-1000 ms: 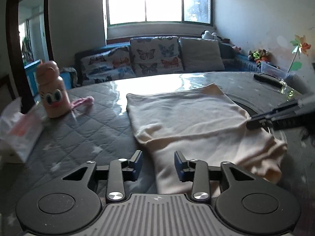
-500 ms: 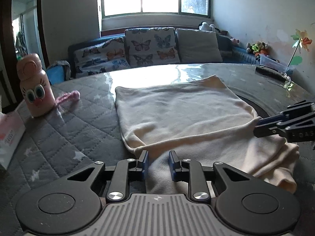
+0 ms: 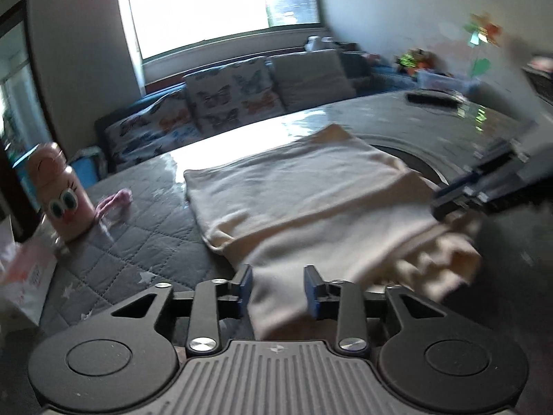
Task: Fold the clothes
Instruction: 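Grasp the sweatshirt hem with the left gripper and lift it toward the collar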
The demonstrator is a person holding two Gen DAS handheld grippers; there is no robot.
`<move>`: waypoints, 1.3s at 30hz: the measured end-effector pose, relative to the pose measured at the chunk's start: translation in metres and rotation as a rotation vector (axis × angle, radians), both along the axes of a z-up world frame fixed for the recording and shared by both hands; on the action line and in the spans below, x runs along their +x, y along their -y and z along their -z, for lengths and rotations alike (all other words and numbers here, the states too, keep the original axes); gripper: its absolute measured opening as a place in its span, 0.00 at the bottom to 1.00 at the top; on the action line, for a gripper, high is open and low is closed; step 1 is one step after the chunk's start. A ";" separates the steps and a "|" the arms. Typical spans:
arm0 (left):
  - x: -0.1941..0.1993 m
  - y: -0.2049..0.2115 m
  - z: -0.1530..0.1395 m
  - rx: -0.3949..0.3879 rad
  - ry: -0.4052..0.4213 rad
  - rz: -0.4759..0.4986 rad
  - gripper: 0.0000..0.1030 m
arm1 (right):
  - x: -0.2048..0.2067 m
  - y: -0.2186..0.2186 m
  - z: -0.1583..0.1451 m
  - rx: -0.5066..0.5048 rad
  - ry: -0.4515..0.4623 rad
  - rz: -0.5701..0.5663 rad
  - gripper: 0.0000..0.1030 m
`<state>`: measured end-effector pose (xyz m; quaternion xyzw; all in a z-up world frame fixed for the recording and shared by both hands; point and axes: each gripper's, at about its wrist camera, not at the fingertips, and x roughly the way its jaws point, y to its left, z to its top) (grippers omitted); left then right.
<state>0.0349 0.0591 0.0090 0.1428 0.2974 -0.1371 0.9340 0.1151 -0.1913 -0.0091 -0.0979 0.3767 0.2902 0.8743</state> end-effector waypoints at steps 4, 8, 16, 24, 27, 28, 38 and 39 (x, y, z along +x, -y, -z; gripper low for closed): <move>-0.025 0.009 0.001 0.069 0.028 0.096 0.46 | -0.005 0.005 -0.004 0.011 -0.004 0.008 0.26; -0.036 0.024 0.012 0.144 0.053 0.168 0.46 | -0.007 0.010 -0.001 -0.008 -0.007 0.015 0.26; -0.036 0.051 0.031 0.196 0.097 0.248 0.43 | -0.025 0.018 -0.015 -0.039 0.042 -0.008 0.44; -0.021 0.050 0.020 0.112 0.099 0.226 0.11 | -0.046 0.014 -0.017 -0.106 0.092 -0.129 0.68; -0.010 0.046 0.010 0.073 0.091 0.193 0.10 | -0.051 0.007 -0.017 -0.119 0.113 -0.183 0.70; -0.006 0.044 0.007 0.055 0.085 0.181 0.09 | -0.053 0.004 -0.016 -0.121 0.120 -0.204 0.72; 0.025 0.036 -0.004 -0.017 0.047 0.132 0.09 | -0.040 -0.026 -0.001 -0.140 0.197 -0.272 0.66; 0.025 0.035 -0.003 -0.017 0.045 0.134 0.09 | -0.036 -0.028 0.001 -0.135 0.191 -0.272 0.60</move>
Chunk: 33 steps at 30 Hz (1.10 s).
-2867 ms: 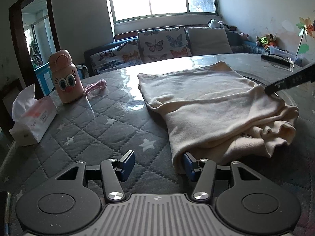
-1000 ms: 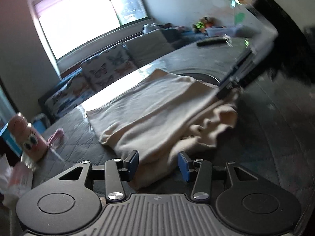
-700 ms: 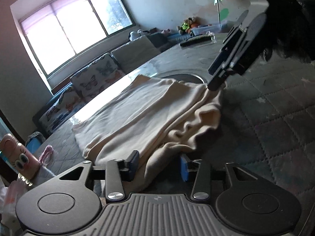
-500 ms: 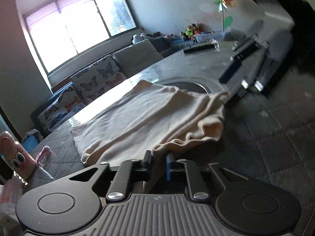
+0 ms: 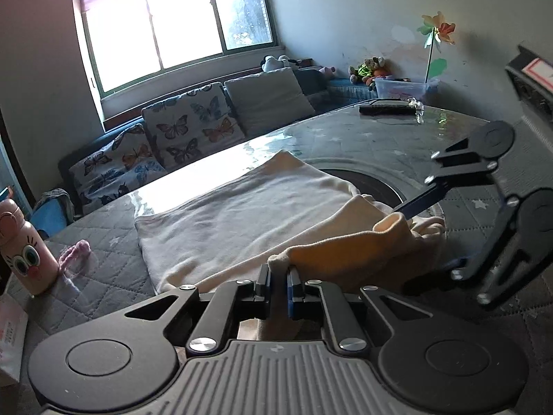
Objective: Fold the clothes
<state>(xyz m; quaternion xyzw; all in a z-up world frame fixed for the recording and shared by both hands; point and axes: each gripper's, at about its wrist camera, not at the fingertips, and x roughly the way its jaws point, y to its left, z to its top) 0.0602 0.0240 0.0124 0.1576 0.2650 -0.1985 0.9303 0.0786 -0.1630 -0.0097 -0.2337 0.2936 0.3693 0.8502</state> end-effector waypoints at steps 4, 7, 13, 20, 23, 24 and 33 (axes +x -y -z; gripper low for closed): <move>-0.007 -0.003 0.003 -0.001 -0.002 0.008 0.14 | 0.017 -0.004 0.004 0.012 -0.057 0.030 0.31; -0.017 -0.005 0.005 0.016 0.011 0.012 0.23 | 0.027 0.000 0.001 0.065 -0.117 0.064 0.22; -0.035 -0.008 0.019 0.087 0.036 0.012 0.44 | 0.032 0.002 -0.008 0.103 -0.124 0.082 0.18; -0.038 -0.007 0.034 0.175 0.049 0.013 0.47 | 0.040 0.002 -0.017 0.141 -0.136 0.107 0.15; -0.037 -0.005 0.039 0.223 0.072 0.024 0.40 | 0.042 0.001 -0.018 0.154 -0.133 0.116 0.14; -0.036 -0.006 0.040 0.234 0.073 0.023 0.29 | 0.042 0.001 -0.018 0.160 -0.134 0.119 0.13; -0.043 -0.017 0.023 0.171 0.084 0.019 0.10 | 0.026 0.008 -0.022 0.187 -0.122 0.114 0.09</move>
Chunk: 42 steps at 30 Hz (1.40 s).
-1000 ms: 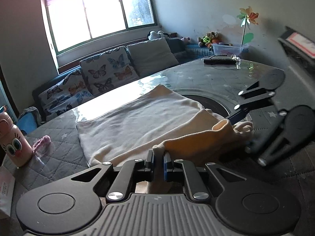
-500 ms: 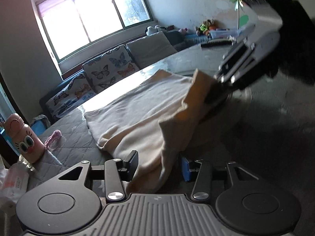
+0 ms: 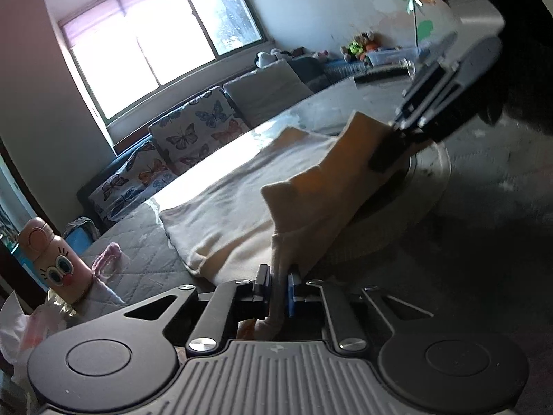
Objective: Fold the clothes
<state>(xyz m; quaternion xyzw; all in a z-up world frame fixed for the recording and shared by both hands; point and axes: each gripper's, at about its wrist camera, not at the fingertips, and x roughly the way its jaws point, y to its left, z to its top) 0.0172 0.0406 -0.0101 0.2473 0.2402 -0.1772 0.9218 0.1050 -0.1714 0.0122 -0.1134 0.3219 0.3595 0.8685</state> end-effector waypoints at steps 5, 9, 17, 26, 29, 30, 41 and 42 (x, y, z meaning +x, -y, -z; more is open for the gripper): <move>-0.024 -0.003 -0.017 -0.044 -0.003 0.007 0.10 | -0.024 0.008 -0.015 0.019 0.011 -0.036 0.09; -0.058 -0.007 -0.030 -0.073 -0.015 0.014 0.10 | -0.055 0.018 -0.029 0.035 0.000 -0.087 0.09; -0.118 -0.006 -0.054 -0.128 -0.070 0.025 0.10 | -0.117 0.032 -0.052 0.043 -0.039 -0.171 0.09; -0.090 -0.011 -0.072 -0.154 -0.026 -0.004 0.10 | -0.088 0.030 -0.063 0.054 -0.047 -0.126 0.09; -0.063 -0.013 -0.075 -0.149 -0.005 -0.013 0.10 | -0.063 0.025 -0.064 0.056 -0.057 -0.102 0.09; -0.053 -0.013 -0.074 -0.144 -0.003 -0.016 0.10 | -0.050 0.022 -0.063 0.054 -0.060 -0.089 0.09; 0.080 -0.019 -0.030 -0.147 -0.101 -0.136 0.07 | 0.058 -0.011 -0.016 0.020 -0.123 0.047 0.09; 0.090 -0.021 -0.024 -0.160 -0.122 -0.154 0.07 | 0.064 -0.012 -0.009 0.025 -0.135 0.064 0.09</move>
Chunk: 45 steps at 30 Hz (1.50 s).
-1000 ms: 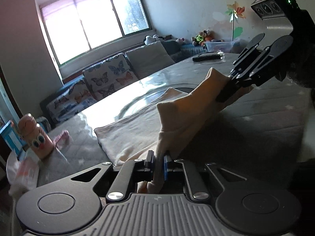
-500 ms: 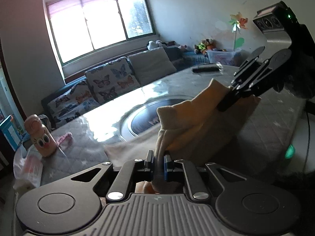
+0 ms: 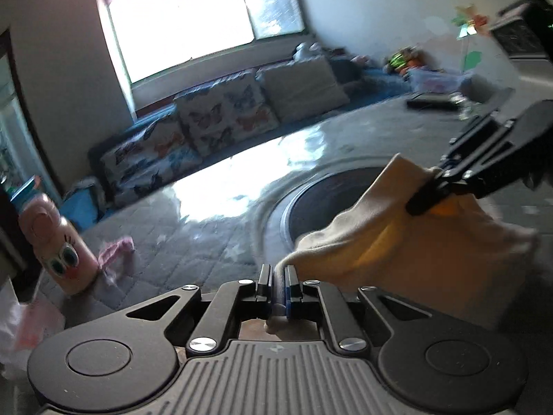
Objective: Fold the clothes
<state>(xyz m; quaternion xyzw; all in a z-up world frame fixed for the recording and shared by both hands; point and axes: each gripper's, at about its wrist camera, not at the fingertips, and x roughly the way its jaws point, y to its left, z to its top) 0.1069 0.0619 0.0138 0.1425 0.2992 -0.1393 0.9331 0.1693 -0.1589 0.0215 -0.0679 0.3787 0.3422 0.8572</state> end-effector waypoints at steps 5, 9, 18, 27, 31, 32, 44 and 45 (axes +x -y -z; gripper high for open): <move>0.012 -0.010 0.010 -0.044 -0.031 -0.040 0.10 | 0.019 -0.004 0.034 -0.006 -0.054 0.061 0.11; 0.012 -0.018 0.007 -0.026 -0.009 -0.084 0.12 | 0.022 0.000 0.043 -0.005 -0.056 0.087 0.18; 0.001 -0.038 -0.020 -0.123 0.018 -0.114 0.28 | 0.024 0.013 0.028 0.046 -0.033 0.171 0.39; -0.010 -0.009 -0.010 -0.132 -0.022 -0.014 0.21 | 0.012 0.000 0.013 0.078 -0.019 0.096 0.37; 0.010 0.007 0.002 -0.113 -0.067 0.013 0.21 | 0.015 -0.018 0.023 0.058 -0.046 0.063 0.33; 0.017 0.008 0.005 -0.111 -0.078 0.002 0.21 | 0.018 -0.023 0.028 0.051 -0.054 0.067 0.33; 0.042 -0.002 0.016 -0.125 -0.106 -0.055 0.25 | 0.014 -0.031 0.028 0.029 0.002 0.077 0.33; 0.042 -0.003 0.015 -0.127 -0.102 -0.058 0.25 | 0.009 -0.034 0.026 0.028 0.002 0.051 0.33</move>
